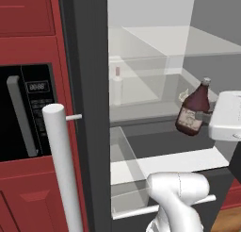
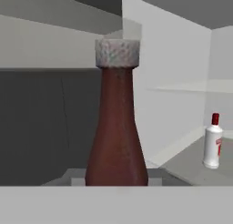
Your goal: Place the ketchup and mayonnaise from the counter to the top shelf of the fridge. If the existing items in the fridge are on the top shelf, move them to other shelves.
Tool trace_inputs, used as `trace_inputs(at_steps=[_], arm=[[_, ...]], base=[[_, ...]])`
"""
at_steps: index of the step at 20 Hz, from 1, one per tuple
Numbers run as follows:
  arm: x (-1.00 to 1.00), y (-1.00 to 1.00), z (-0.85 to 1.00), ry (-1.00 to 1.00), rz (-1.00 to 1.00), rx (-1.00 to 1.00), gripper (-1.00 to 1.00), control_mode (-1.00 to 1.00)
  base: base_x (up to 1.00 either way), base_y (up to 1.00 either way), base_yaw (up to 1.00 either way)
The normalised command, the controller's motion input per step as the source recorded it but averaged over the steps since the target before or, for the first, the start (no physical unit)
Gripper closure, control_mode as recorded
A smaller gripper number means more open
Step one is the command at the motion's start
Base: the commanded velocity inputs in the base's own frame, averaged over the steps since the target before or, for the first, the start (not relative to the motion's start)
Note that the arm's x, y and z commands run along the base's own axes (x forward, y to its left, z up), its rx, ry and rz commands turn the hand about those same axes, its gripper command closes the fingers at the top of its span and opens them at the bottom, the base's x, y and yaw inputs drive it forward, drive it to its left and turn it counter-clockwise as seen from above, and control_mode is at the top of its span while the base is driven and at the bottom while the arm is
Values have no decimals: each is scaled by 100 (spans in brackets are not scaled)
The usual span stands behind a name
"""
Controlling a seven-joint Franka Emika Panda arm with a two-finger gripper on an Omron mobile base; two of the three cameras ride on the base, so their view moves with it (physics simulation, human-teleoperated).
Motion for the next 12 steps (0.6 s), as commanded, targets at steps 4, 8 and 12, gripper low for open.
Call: trace_inputs(at_steps=[4, 8, 12], arm=[[8, -28, 100, -13, -17, 0, 100, -100], [52, -15, 93, 0, -10, 0, 100, -100], [72, 0, 45, 0, -3, 0, 100, -100]], base=[[0, 0, 0], [0, 0, 0], [0, 0, 0]])
